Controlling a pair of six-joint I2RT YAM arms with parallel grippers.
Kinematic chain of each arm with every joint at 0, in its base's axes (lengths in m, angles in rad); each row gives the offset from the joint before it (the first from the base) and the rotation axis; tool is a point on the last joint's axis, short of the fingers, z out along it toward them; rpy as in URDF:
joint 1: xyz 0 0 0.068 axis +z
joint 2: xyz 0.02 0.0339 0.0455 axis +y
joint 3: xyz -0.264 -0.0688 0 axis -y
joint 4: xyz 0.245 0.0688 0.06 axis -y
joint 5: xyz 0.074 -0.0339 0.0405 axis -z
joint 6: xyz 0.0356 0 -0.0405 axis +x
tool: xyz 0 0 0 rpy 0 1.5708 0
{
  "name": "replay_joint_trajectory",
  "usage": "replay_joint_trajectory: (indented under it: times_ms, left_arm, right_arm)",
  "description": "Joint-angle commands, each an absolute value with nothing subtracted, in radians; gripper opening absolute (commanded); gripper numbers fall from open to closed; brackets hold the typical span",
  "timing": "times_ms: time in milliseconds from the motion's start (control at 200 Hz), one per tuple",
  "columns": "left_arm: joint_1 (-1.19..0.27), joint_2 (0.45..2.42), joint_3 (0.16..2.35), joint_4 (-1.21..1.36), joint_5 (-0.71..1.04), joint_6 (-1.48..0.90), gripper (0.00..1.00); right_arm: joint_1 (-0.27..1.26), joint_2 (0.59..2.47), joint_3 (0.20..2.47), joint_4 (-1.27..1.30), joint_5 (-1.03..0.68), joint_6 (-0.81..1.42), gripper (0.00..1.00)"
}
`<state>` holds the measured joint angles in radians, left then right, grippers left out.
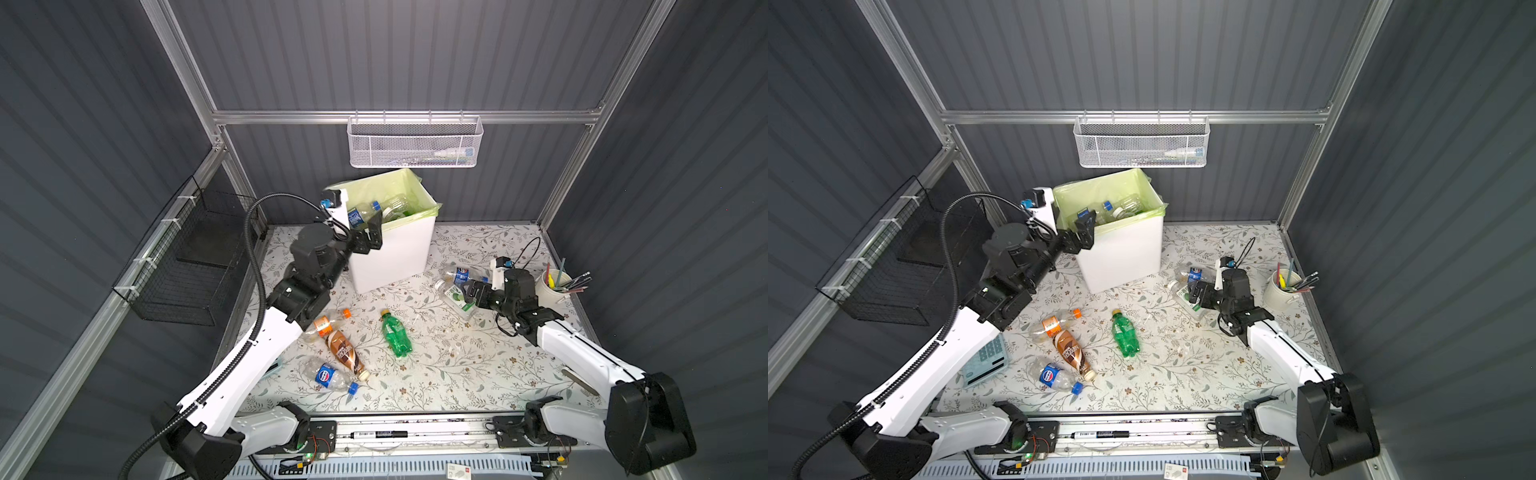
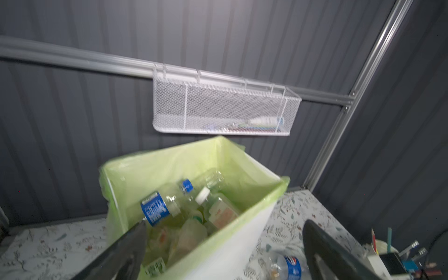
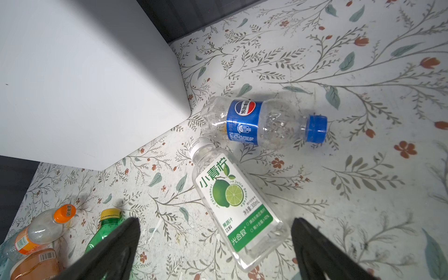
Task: Throw the plastic bottles in the bin
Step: 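Release the blue-labelled bottle into the bin and lower the left gripper, then close the left gripper on the green yellow-capped soda bottle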
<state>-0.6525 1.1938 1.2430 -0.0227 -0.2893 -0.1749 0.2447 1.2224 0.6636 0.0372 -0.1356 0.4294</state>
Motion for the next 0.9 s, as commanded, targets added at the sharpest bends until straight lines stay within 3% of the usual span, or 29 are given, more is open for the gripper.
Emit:
replay_joint_trajectory:
  times_ms: [0, 300, 600, 896]
  left_arm:
    - [-0.739, 1.189, 1.167, -0.151, -0.426, -0.234, 1.00]
    - [-0.897, 1.315, 0.977, -0.312, -0.495, -0.577, 1.00]
    - [-1.017, 1.545, 1.050, -0.497, -0.529, -0.785, 1.00]
    - [-1.026, 1.677, 1.062, -0.495, -0.486, -0.867, 1.00]
  right_arm:
    - [0.244, 1.235, 0.668, 0.051, -0.136, 0.448, 0.99]
    - [0.244, 1.239, 0.646, 0.050, -0.110, 0.450, 0.99]
    - [0.244, 1.248, 0.634, 0.045, -0.115, 0.449, 0.99]
    - [0.242, 1.253, 0.615, 0.052, -0.116, 0.444, 0.99]
